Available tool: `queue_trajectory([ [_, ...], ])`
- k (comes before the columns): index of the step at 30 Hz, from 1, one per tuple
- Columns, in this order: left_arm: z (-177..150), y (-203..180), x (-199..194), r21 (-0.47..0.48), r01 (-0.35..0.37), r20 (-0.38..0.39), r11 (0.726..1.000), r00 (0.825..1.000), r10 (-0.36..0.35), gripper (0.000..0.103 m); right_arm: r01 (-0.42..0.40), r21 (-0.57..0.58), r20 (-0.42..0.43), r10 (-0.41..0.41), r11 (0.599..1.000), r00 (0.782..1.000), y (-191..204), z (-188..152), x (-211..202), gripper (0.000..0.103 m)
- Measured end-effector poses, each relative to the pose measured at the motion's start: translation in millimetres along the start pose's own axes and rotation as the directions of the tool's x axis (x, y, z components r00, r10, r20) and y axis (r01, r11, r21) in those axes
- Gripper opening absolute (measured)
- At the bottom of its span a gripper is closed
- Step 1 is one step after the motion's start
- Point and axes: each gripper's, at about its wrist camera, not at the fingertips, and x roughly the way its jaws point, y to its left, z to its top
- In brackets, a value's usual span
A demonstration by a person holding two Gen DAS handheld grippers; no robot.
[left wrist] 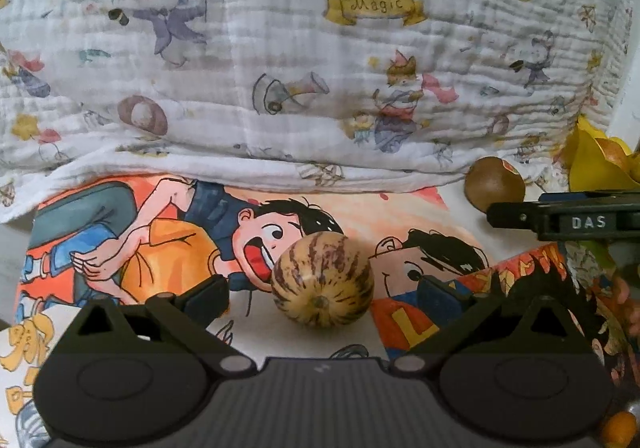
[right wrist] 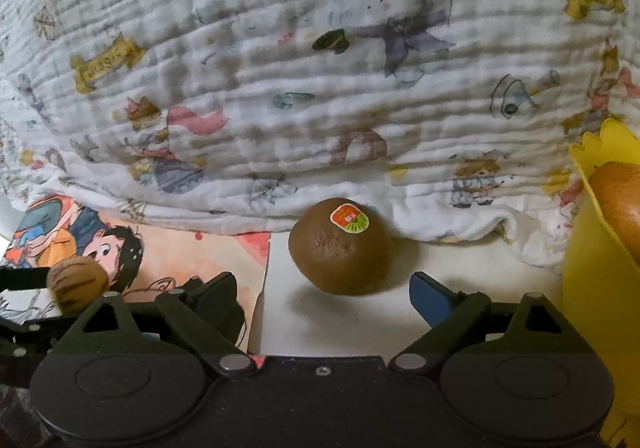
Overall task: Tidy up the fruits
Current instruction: 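Grasp a second striped round fruit with the left gripper while the right gripper grasps a stickered kiwi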
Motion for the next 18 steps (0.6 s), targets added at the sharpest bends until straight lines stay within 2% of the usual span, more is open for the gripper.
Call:
queue_trajectory([
  [5,-3.4,2.2,6.8,-0.012,0.013,0.002,1.0,1.0,-0.013,0.091,0.002,-0.003,0.001,-0.002,1.0,1.0,0.7,-1.6,14.8,0.091],
  [10,-2.9,-1.0,8.4,-0.003,0.019,0.023,1.0,1.0,-0.019,0.086,-0.005,-0.031,0.014,0.006,0.999,1.0,4.5,-0.8,20.9,0.091],
  [13,-0.1,-3.3,11.2,0.0,0.028,0.031,1.0,0.999,-0.028,0.08,-0.004,-0.03,0.021,0.005,1.0,1.0,5.4,1.3,26.0,0.091],
  [16,1.1,-4.4,12.3,-0.004,0.028,0.04,1.0,0.999,-0.028,0.075,0.0,-0.019,0.028,0.001,1.0,1.0,4.2,3.7,27.5,0.088],
  [18,0.0,-3.8,12.5,-0.006,0.023,0.047,1.0,0.999,-0.023,0.069,0.013,-0.017,0.034,-0.013,1.0,0.999,4.3,4.0,27.8,0.081],
])
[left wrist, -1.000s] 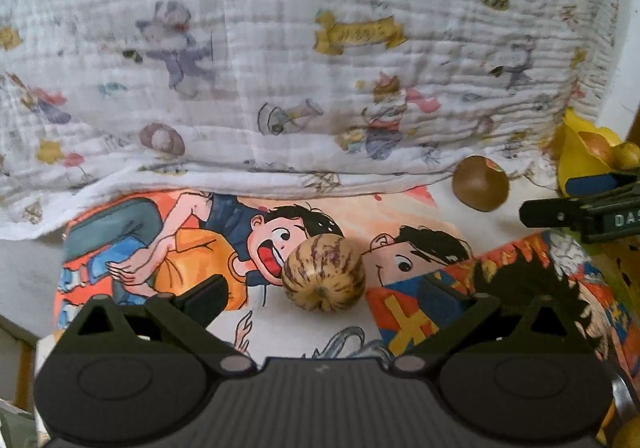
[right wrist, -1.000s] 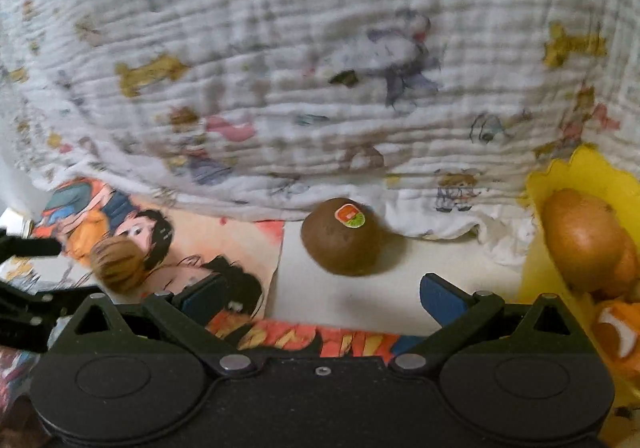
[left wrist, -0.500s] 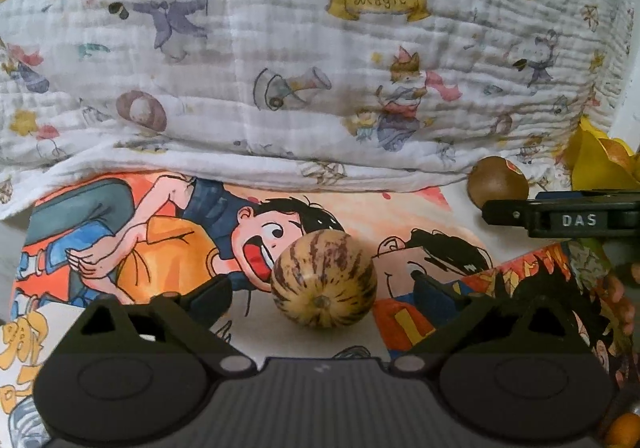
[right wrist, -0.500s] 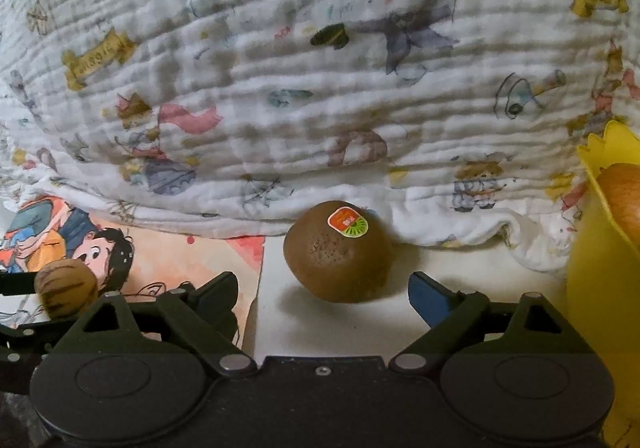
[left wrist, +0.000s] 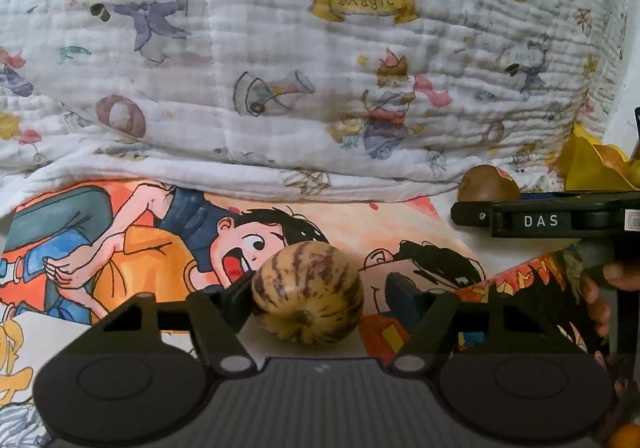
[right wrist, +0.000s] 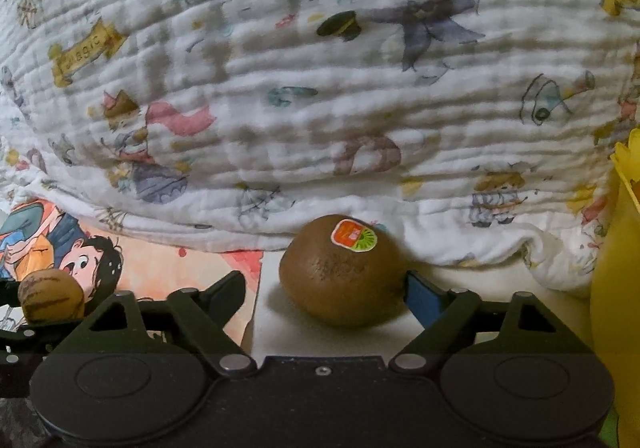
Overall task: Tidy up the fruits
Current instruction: 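Grasp a second striped round fruit with the left gripper while the right gripper grasps a stickered kiwi, then lift the striped fruit with the left gripper while the right gripper lifts the kiwi toward the tray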
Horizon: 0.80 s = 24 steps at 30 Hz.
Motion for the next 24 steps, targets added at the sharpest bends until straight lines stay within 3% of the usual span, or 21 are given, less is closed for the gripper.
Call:
queue_trajectory([
  [3,-1.3,2.2,-1.0,-0.005,-0.004,0.009,1.0,1.0,0.004,0.062,0.015,0.003,0.003,-0.015,1.0,1.0,-1.4,-0.3,-1.8,0.069],
  [9,-1.6,5.3,-2.4,-0.022,0.002,0.013,1.0,1.0,-0.002,0.059,0.019,-0.002,0.003,-0.019,1.0,1.0,-1.2,-2.0,-2.8,0.068],
  [24,-2.8,2.1,-4.9,-0.016,0.013,0.004,1.0,1.0,-0.013,0.058,-0.103,-0.037,-0.015,0.102,0.994,0.995,9.8,-10.5,-12.1,0.068],
])
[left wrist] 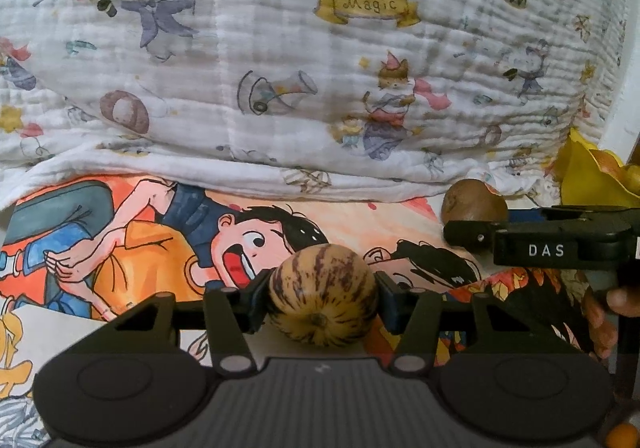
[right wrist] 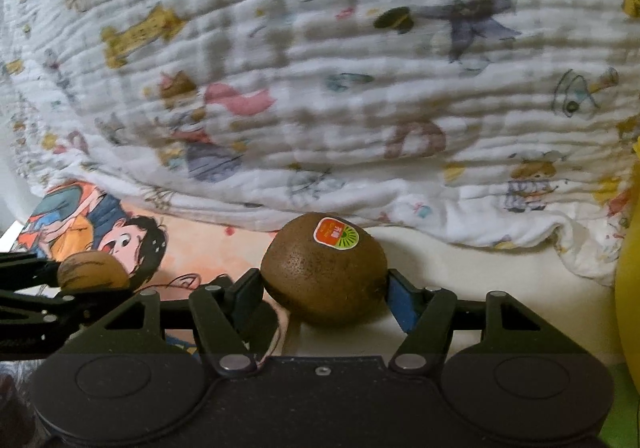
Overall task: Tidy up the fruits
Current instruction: 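Lift the striped fruit with the left gripper while the right gripper lifts the kiwi toward the tray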
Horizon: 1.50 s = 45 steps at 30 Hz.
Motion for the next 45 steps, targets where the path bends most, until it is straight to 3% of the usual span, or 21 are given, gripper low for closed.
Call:
queue_trajectory([
  [19,1.2,-2.5,2.6,0.013,-0.008,-0.001,1.0,1.0,0.008,0.058,0.019,-0.032,-0.01,-0.02,0.999,1.0,11.2,1.5,11.5,0.067],
  [32,-3.9,1.9,-12.2,-0.021,-0.001,-0.024,1.0,1.0,0.0,0.057,-0.077,-0.028,0.007,0.077,0.997,0.997,12.7,-12.0,-12.2,0.066],
  [45,-3.6,-1.9,-49.4,-0.026,0.003,0.017,1.0,1.0,-0.002,0.057,-0.181,-0.044,0.081,0.184,0.983,0.98,19.8,-15.4,-62.2,0.066],
])
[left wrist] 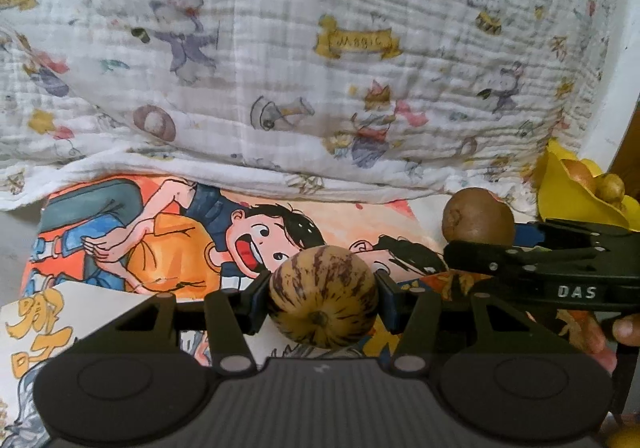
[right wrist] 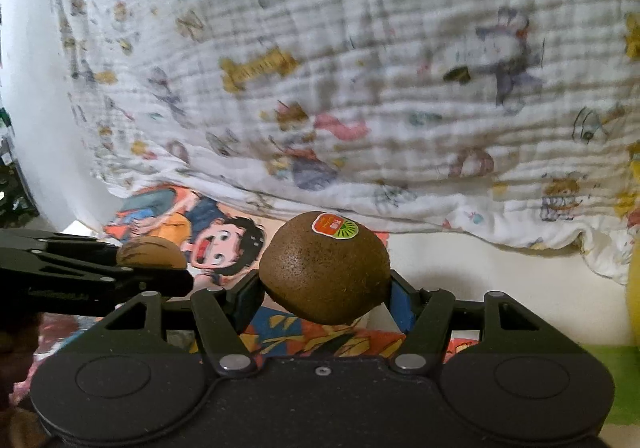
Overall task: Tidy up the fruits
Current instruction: 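Lift the striped fruit with the left gripper while the right gripper lifts the kiwi toward the tray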
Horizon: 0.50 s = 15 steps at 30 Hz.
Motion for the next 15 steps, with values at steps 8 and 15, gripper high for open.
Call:
queue_trajectory([
  [8,-3.4,-13.5,-31.7,0.014,-0.013,0.029,1.0,0.999,0.013,0.057,-0.03,-0.058,0.019,0.031,0.998,0.999,12.5,-2.7,-40.5,0.066],
  [15,-12.2,-25.0,-65.1,0.029,0.002,0.054,1.0,0.999,-0.003,0.057,-0.062,-0.092,0.031,0.065,0.994,0.997,26.9,-11.7,-80.7,0.066],
])
